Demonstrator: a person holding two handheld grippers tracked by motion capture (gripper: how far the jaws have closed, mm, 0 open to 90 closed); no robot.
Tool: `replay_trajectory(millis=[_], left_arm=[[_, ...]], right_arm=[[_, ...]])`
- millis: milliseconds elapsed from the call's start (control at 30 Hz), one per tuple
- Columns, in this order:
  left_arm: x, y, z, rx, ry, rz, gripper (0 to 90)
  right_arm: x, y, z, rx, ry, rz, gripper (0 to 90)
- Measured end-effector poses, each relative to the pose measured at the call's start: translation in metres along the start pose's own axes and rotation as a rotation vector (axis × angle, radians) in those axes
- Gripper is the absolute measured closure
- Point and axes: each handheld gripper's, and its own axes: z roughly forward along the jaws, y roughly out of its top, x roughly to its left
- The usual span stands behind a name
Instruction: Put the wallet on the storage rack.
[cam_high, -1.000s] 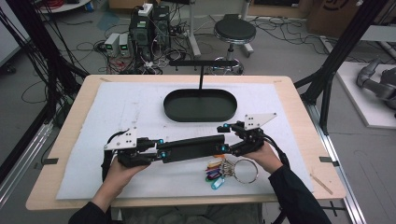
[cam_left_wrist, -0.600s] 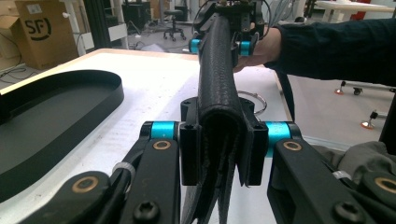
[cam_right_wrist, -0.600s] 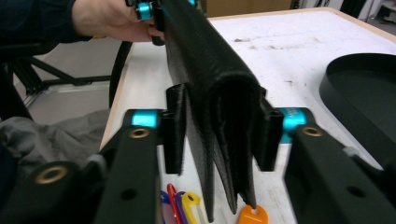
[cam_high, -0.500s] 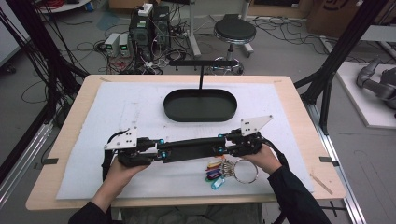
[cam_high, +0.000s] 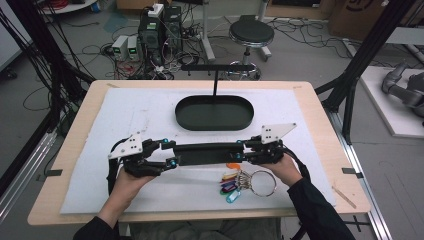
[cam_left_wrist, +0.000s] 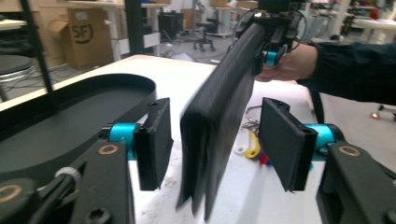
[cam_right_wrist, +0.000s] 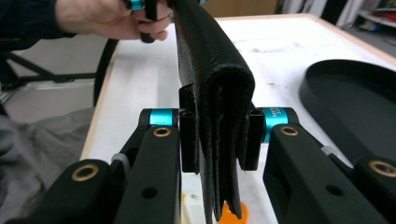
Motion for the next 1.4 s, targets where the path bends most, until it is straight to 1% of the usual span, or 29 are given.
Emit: replay_trajectory(millis=[133,200,333,400,500,567,600,800,933,1033,1133,1200,1400], left_arm=[[0.002,-0.002,-0.007,-0.008,0.035,-0.001,41.2],[0.002,-0.002,-0.009,-0.01,0.045,-0.003,41.1],[0.002,-0.003,-0.016,-0.014,0.087,-0.005,38.1],[0.002,-0.004,-0.018,-0.015,0.096,-0.005,38.2],[0.001,-0.004,-0.021,-0.019,0.102,-0.006,38.2],[0.0,-0.004,-0.023,-0.019,0.112,0.0,38.2],[0.0,-0.004,-0.024,-0.017,0.119,0.005,38.2],[0.001,-0.005,-0.028,-0.017,0.13,0.0,38.2],[0.001,-0.005,-0.028,-0.018,0.131,0.0,38.2],[0.0,-0.005,-0.027,-0.018,0.128,0.002,38.2],[0.0,-0.006,-0.026,-0.014,0.126,0.005,38.3],[0.0,-0.006,-0.025,-0.014,0.126,0.004,38.3],[0.0,-0.006,-0.026,-0.013,0.122,0.008,38.3]], right_arm=[[-0.003,0.001,-0.006,-0.032,-0.056,0.012,75.7],[-0.005,0.001,-0.009,-0.047,-0.094,0.019,75.6],[-0.01,0.002,-0.014,-0.075,-0.174,0.038,75.7],[-0.012,0.003,-0.016,-0.092,-0.218,0.061,75.7],[-0.017,0.004,-0.018,-0.109,-0.268,0.073,75.6],[-0.019,0.006,-0.019,-0.105,-0.296,0.084,75.6],[-0.021,0.007,-0.019,-0.103,-0.32,0.08,75.6],[-0.029,0.009,-0.017,-0.119,-0.393,0.116,75.8],[-0.035,0.011,-0.015,-0.129,-0.431,0.134,75.9],[-0.039,0.012,-0.013,-0.132,-0.446,0.15,76.1],[-0.044,0.013,-0.009,-0.13,-0.459,0.156,76.0],[-0.048,0.014,-0.007,-0.135,-0.46,0.165,76.0],[-0.062,0.016,0.004,-0.129,-0.47,0.17,75.9]])
